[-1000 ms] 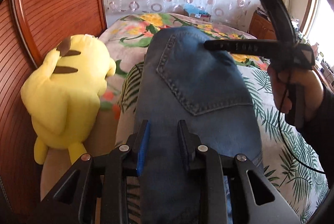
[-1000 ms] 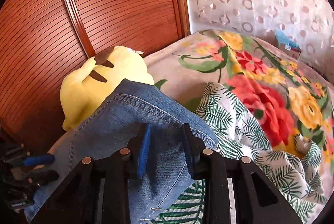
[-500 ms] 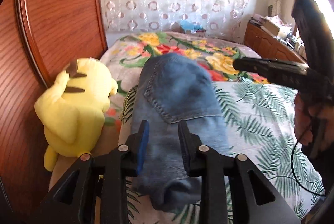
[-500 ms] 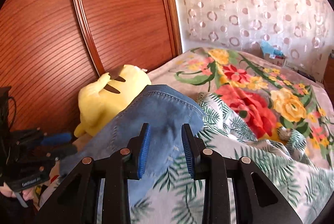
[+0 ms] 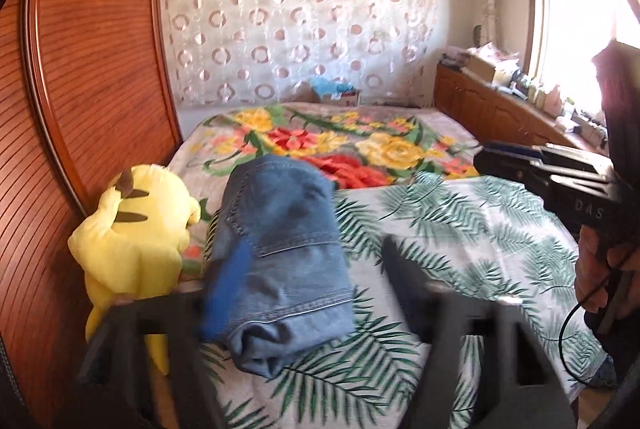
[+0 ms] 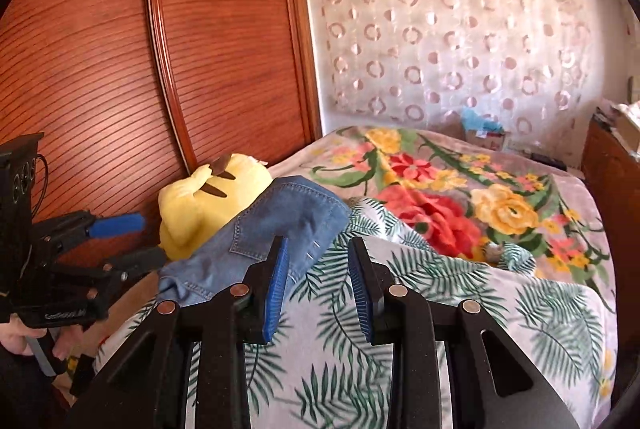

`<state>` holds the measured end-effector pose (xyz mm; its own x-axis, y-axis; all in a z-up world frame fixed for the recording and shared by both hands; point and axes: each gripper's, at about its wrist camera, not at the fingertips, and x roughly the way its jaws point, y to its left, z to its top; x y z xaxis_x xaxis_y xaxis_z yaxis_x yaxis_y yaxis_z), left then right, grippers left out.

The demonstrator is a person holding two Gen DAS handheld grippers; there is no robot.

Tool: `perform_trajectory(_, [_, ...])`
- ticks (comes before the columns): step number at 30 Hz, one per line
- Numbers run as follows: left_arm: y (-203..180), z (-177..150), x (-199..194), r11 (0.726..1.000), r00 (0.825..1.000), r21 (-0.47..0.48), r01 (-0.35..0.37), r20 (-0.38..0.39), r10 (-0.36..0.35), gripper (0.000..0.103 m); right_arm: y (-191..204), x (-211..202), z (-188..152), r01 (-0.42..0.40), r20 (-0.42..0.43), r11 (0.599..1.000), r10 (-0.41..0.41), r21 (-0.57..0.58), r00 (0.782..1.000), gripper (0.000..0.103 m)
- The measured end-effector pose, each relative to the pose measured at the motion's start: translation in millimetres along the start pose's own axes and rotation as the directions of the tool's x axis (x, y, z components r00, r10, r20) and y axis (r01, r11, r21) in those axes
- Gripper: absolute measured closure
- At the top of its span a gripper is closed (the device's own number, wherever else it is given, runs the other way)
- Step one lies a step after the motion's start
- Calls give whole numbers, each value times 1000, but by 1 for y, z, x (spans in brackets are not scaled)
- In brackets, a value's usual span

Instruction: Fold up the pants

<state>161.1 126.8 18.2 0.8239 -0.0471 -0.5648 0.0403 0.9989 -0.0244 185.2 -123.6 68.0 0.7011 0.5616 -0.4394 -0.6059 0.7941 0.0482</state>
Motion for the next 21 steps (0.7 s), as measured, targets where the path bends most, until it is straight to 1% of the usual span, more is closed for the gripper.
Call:
perform_trajectory(3, [-12,2,-13,1000,1000,17,14,25,-15,18,4,-27,-10,33,25,999,-34,12,999,72])
perform_trajectory(4, [-18,3,-19,999,999,27,18,38,-19,14,4,-39,-14,43,33,999,-44,19,998,72])
perform_trajectory(6, [-27,4,-29,999,998,41,14,63,-16,12,7,-56,-20,62,48,998,-64,29,997,65])
perform_trajectory(7, [-32,5,-34,999,997,46,14,77,-17,12,7,-65,-23,72,59,997,-74,34,996,58])
perform_trajectory(8, [-35,5,-38,999,996,49,15,85,-19,12,10,-73,-26,82,68,996,-84,39,994,54])
perform_trajectory(11, [-48,6,-53,998,992,57,17,122,-23,12,14,-101,-37,115,94,992,-120,56,988,48])
perform_trajectory(14, [-58,5,-65,997,989,70,13,148,-23,12,28,-124,-46,150,120,987,-156,53,981,42])
perform_trajectory(18, [-71,4,-81,997,984,75,15,174,-28,12,47,-152,-58,194,157,979,-200,57,967,39])
perform_trajectory(21, [-78,2,-87,997,986,72,-2,167,-10,12,59,-167,-64,223,169,972,-233,72,958,36])
